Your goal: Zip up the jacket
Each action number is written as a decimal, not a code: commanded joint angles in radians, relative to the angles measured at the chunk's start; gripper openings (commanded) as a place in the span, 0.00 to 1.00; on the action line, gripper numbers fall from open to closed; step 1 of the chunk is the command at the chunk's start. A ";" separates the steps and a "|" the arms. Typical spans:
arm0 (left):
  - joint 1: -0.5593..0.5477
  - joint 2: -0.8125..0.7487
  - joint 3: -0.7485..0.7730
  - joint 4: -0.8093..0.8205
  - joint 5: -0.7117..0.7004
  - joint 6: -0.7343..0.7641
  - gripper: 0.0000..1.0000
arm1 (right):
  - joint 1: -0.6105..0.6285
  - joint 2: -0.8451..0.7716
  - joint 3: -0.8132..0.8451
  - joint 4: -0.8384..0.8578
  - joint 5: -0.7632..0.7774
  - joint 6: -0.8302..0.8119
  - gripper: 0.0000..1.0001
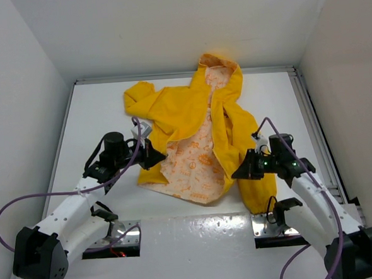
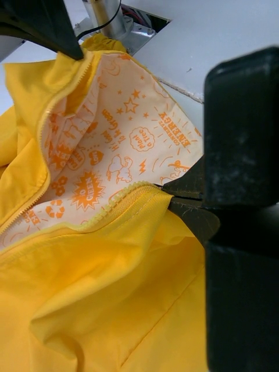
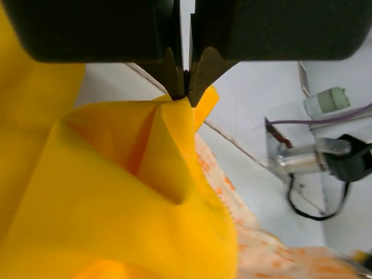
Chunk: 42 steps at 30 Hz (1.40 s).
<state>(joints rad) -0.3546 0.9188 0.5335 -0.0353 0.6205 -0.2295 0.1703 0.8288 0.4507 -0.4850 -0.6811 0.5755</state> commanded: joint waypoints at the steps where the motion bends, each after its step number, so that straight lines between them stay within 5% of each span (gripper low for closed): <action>1: -0.011 -0.018 -0.003 0.048 0.018 -0.001 0.00 | 0.012 -0.026 -0.056 -0.116 0.100 0.058 0.05; 2: -0.011 -0.018 -0.003 0.048 0.007 -0.001 0.00 | 0.012 -0.023 -0.053 -0.115 0.104 0.057 0.20; 5: -0.011 -0.009 -0.003 0.048 -0.002 0.008 0.00 | 0.029 0.079 0.034 -0.257 0.110 -0.083 0.41; 11: -0.011 -0.009 0.008 0.029 -0.011 0.028 0.00 | 0.014 0.263 0.300 -0.546 0.106 -0.477 0.71; 14: -0.020 -0.009 0.008 0.029 -0.022 0.029 0.00 | 0.018 0.352 0.402 -0.581 0.101 -0.623 0.69; 16: -0.020 -0.009 0.008 0.029 -0.022 0.029 0.00 | 0.040 0.444 0.433 -0.621 0.084 -0.660 0.56; 21: -0.020 -0.009 0.017 0.020 -0.031 0.038 0.00 | 0.119 0.507 0.444 -0.610 0.049 -0.606 0.47; 31: -0.020 -0.009 0.017 0.020 -0.031 0.038 0.00 | 0.196 0.509 0.321 -0.428 0.201 -0.451 0.65; 42: -0.020 -0.018 0.008 0.020 -0.041 0.038 0.00 | 0.192 0.486 0.260 -0.276 0.183 -0.362 0.65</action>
<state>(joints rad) -0.3618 0.9188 0.5335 -0.0368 0.5789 -0.2096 0.3626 1.3422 0.7143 -0.8223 -0.4950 0.1837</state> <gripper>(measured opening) 0.010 0.653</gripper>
